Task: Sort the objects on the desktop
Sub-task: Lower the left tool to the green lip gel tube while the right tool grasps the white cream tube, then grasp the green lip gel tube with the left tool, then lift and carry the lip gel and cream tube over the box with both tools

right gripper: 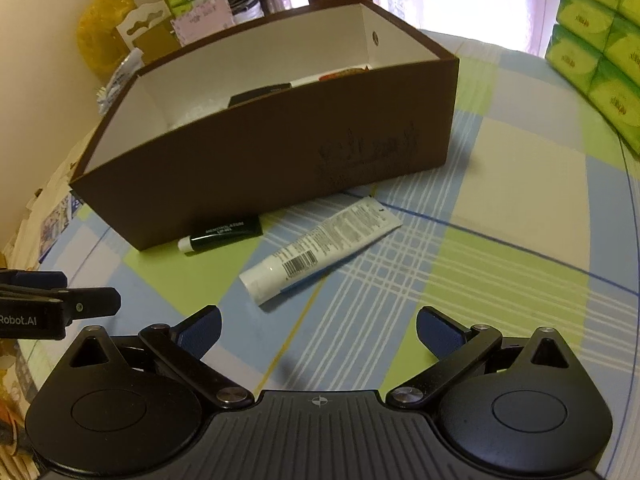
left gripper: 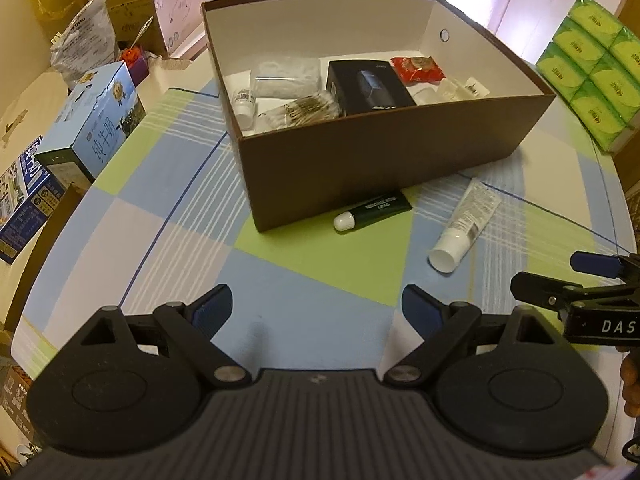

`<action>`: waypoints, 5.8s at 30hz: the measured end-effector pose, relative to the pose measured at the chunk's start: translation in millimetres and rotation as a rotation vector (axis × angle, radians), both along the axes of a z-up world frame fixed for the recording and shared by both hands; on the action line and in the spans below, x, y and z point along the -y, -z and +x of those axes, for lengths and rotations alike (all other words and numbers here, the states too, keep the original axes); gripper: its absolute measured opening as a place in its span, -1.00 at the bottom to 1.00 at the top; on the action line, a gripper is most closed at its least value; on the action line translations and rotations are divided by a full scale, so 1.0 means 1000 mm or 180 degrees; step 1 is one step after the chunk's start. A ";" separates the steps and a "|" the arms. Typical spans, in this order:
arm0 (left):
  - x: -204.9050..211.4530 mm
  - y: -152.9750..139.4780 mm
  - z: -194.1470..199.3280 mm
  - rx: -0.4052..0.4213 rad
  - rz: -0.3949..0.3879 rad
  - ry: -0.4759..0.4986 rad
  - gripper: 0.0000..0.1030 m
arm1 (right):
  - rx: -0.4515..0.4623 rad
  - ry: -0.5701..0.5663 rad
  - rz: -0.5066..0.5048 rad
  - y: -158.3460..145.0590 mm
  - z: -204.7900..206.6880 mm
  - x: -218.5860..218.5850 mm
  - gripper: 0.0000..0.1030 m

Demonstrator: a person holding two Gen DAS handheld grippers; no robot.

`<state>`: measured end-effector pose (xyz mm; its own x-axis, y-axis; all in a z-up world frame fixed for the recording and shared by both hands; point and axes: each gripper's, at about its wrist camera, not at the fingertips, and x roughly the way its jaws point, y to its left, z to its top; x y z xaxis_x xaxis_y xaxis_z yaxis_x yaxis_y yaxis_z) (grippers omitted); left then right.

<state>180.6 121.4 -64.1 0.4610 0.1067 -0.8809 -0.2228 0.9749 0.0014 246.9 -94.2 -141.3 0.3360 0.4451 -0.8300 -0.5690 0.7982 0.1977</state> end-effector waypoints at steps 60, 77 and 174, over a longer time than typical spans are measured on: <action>0.027 0.072 0.074 0.0163 0.0076 0.1201 -0.40 | -0.0076 0.0863 -0.0275 0.031 0.026 0.085 -0.46; 0.048 0.078 0.097 0.0112 0.0176 0.1334 -0.50 | -0.0022 0.0891 -0.0244 0.028 0.020 0.092 -0.22; 0.068 -0.003 -0.018 0.0449 0.0047 0.0796 -0.74 | 0.0584 -0.0486 0.0138 -0.036 -0.044 0.045 -0.37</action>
<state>162.9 53.5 -60.8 0.5925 -0.0135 -0.8054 0.0254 0.9997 0.0020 202.8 -139.3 -105.5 0.4054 0.5362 -0.7403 -0.7120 0.6932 0.1122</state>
